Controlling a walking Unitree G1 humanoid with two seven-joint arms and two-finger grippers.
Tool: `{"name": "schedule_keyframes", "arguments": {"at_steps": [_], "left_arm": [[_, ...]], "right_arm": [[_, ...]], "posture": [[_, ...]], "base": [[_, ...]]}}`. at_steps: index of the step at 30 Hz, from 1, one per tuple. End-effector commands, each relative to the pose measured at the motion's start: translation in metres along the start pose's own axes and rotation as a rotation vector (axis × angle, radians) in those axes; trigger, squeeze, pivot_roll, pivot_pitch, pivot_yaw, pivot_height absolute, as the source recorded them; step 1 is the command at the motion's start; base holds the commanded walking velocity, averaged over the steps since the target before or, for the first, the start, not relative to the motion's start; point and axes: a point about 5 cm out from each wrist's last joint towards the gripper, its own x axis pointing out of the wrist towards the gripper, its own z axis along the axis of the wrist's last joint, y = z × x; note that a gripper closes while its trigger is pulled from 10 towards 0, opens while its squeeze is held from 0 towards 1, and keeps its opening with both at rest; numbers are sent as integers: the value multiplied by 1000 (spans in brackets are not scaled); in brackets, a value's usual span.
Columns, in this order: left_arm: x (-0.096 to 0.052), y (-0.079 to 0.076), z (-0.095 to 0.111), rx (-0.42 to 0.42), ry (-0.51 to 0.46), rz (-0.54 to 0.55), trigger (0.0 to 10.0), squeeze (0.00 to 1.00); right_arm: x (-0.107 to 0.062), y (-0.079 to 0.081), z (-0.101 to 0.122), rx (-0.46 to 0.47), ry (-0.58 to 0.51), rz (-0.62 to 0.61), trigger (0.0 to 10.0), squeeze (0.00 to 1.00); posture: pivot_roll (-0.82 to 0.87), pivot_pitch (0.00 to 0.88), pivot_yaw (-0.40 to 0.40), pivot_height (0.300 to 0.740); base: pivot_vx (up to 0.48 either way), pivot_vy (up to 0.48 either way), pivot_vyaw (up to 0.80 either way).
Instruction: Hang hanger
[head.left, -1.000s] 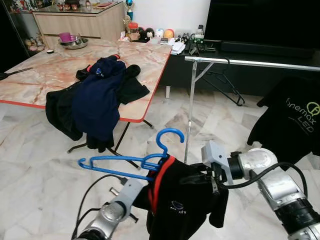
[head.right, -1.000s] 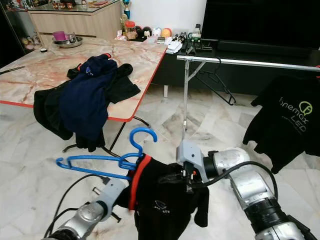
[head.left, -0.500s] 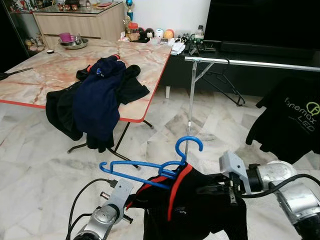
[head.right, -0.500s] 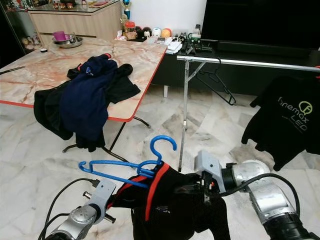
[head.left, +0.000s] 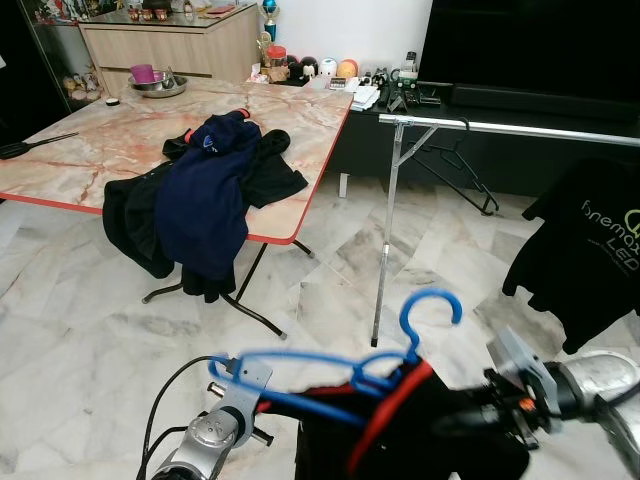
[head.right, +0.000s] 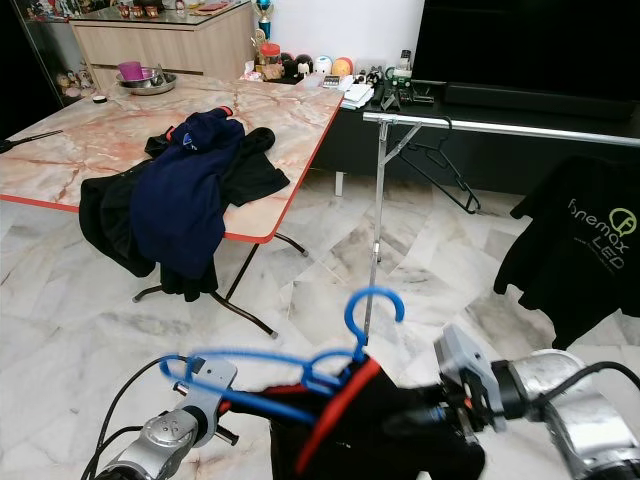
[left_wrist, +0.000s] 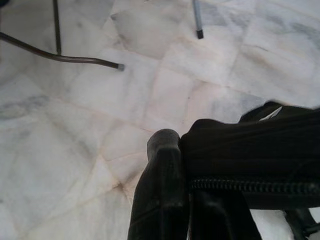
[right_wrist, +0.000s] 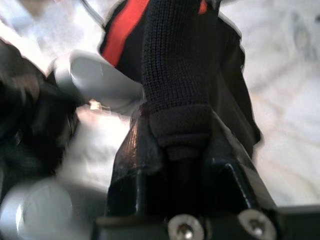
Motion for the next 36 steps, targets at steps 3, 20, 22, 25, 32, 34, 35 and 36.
{"name": "schedule_keyframes", "arguments": {"at_steps": [3,20,22,25,32,34,35,36], "left_arm": [[-6,12,-19,-7,82,45,0,0],[-7,11,-21,-3,95,34,0,0],[-6,11,-21,-6,95,34,0,0],[-6,11,-21,-7,95,34,0,0],[-6,9,-21,-10,93,29,0,0],[-6,9,-21,-9,93,25,0,0],[-6,9,-21,-9,93,25,0,0],[-6,9,-21,-8,93,24,0,0]], "right_arm": [[-18,0,-5,-35,122,-20,0,0],[-37,-19,-24,-190,483,-212,0,0],[-42,-21,-29,-229,580,-217,0,0],[-42,-23,-28,-248,602,-243,0,0],[-41,-32,-34,-292,694,-311,0,0],[-40,-35,-36,-293,706,-346,0,0],[-40,-35,-36,-293,706,-346,0,0],[-38,-35,-38,-289,714,-339,0,0]], "posture": [[58,47,-11,740],[60,60,-14,740],[57,61,-15,740],[56,61,-16,740],[58,69,-21,740],[59,70,-22,740],[59,70,-22,740],[59,71,-22,740]], "base": [[0,0,0],[0,0,0],[0,0,0],[0,0,0],[0,0,0],[0,0,0],[0,0,0],[0,0,0]]}}
